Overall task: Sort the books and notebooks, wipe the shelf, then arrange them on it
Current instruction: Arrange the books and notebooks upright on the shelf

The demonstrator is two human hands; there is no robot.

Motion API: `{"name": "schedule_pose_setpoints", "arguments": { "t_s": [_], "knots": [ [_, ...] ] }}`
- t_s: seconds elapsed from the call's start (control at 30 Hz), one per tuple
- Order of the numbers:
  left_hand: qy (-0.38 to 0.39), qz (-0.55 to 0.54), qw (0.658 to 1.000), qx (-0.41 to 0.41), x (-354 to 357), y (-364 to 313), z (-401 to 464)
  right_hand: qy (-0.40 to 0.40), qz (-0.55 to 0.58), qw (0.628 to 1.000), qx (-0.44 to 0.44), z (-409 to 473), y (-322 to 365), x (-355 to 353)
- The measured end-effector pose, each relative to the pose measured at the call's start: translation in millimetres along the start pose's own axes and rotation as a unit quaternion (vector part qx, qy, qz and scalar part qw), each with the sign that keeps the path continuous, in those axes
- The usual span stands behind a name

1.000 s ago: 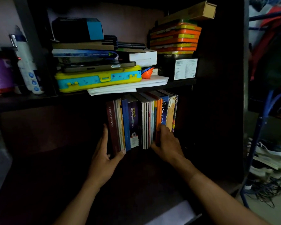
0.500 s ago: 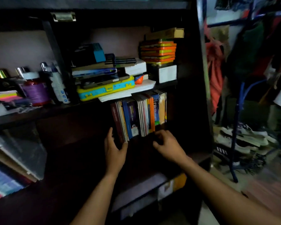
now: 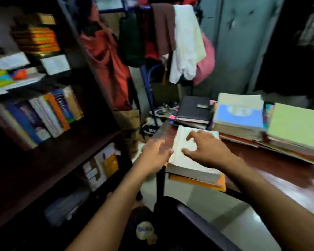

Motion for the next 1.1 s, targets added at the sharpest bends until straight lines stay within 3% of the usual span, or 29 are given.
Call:
{"name": "schedule_pose_setpoints", "arguments": {
  "t_s": [0.07, 0.17, 0.3, 0.43, 0.53, 0.63, 0.83, 0.93, 1.1],
  "knots": [
    [0.033, -0.012, 0.998, -0.044, 26, -10, 4, 0.015, -0.024, 0.995, 0.095, 0, -70, -8],
    [0.049, -0.072, 0.992, -0.090, 52, -15, 1, 0.066, 0.065, 0.985, 0.143, 11, -125, 16],
    [0.026, -0.137, 0.980, -0.139, 61, -7, -1, 0.100, 0.126, 0.968, 0.190, 8, -127, 47],
    [0.113, -0.291, 0.919, -0.242, 75, 7, -16, 0.069, 0.191, 0.960, 0.190, 14, -135, 53],
    [0.137, -0.308, 0.911, -0.237, 77, 15, -32, 0.084, 0.251, 0.951, 0.161, 20, -137, 67],
    [0.094, -0.357, 0.901, -0.226, 66, 38, -50, 0.107, 0.298, 0.937, 0.147, 7, -96, 73],
    [-0.074, -0.404, 0.886, -0.214, -25, 114, -113, 0.152, 0.380, 0.912, 0.005, -3, 57, 90],
    [-0.162, -0.419, 0.868, -0.214, -88, 150, -149, 0.150, 0.374, 0.911, -0.084, 11, 149, 88],
    [-0.282, -0.433, 0.826, -0.224, -184, 228, -201, 0.211, 0.325, 0.899, -0.205, 19, 308, 118]
  ]
}}
Point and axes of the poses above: each hand's wrist, its own z-axis towards the middle knuckle, its own x-axis out of the palm, y = z × x, the point moved 10 cm from there along z, towards the middle knuckle, and after that the axes turned 6 degrees about z, right-handed, at the moved point
